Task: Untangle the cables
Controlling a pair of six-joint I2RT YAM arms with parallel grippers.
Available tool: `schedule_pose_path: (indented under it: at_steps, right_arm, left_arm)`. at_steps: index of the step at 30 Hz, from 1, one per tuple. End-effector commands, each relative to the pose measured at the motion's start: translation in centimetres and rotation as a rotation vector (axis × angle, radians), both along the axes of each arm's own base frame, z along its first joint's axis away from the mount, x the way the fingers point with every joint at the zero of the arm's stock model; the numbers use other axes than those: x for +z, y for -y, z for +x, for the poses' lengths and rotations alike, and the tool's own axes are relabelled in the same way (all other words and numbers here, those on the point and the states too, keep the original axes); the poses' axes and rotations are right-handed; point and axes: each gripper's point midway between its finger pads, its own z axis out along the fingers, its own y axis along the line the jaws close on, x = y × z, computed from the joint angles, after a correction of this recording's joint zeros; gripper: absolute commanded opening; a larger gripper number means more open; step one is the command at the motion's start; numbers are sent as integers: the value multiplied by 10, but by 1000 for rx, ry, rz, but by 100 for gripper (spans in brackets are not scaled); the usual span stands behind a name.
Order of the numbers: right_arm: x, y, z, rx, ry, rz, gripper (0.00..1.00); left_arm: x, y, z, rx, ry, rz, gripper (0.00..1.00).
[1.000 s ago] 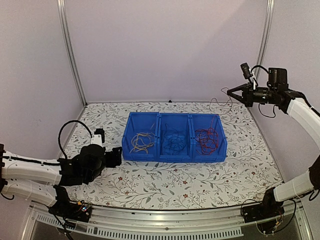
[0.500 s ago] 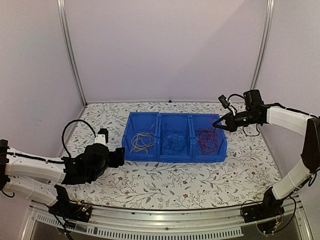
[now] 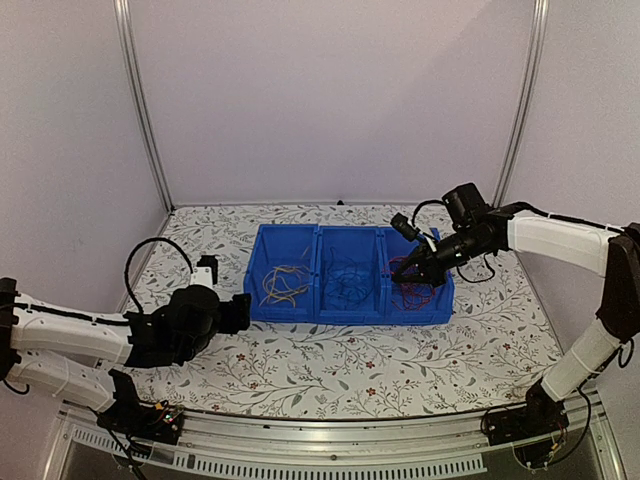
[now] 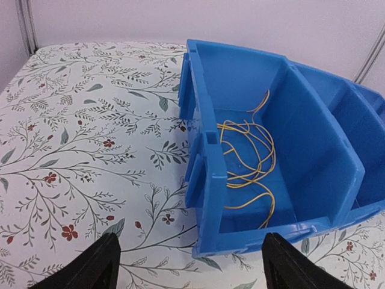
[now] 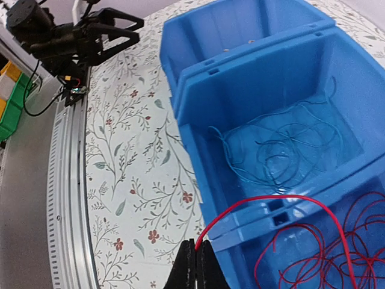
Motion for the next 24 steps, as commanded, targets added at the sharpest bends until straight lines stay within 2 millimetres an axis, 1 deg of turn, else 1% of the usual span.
schedule_pose_path:
  at_steps: [1, 5, 9, 12, 17, 18, 20, 21, 22, 23, 24]
  right_arm:
    - [8, -9, -24, 93, 29, -18, 0]
    - [4, 5, -8, 25, 83, -79, 0]
    - [5, 23, 17, -56, 63, -67, 0]
    - [1, 35, 37, -129, 78, -85, 0]
    - [-28, 40, 59, -175, 64, -168, 1]
    - [-34, 41, 62, -181, 52, -182, 3]
    - [-43, 41, 66, -186, 25, -203, 10]
    - [-45, 41, 66, -185, 13, -206, 13]
    - [-45, 40, 65, -181, 8, -205, 18]
    - [-43, 40, 65, -180, 8, -203, 25]
    - [-39, 39, 62, -174, 3, -198, 31]
  left_arm:
    - [7, 4, 5, 6, 7, -6, 83]
    - [0, 3, 3, 8, -8, -10, 83]
    - [-3, 2, 3, 11, -16, -11, 83]
    - [-3, 3, 3, 11, -17, -12, 83]
    - [-4, 5, 4, 7, -17, -7, 83]
    - [-4, 5, 4, 6, -17, -7, 83]
    - [-4, 6, 4, 5, -22, -5, 83]
    - [-5, 5, 4, 6, -24, -3, 83]
    - [-4, 5, 4, 8, -25, -3, 83]
    - [-5, 4, 3, 10, -26, 0, 83]
    - [-5, 3, 3, 12, -27, 4, 83]
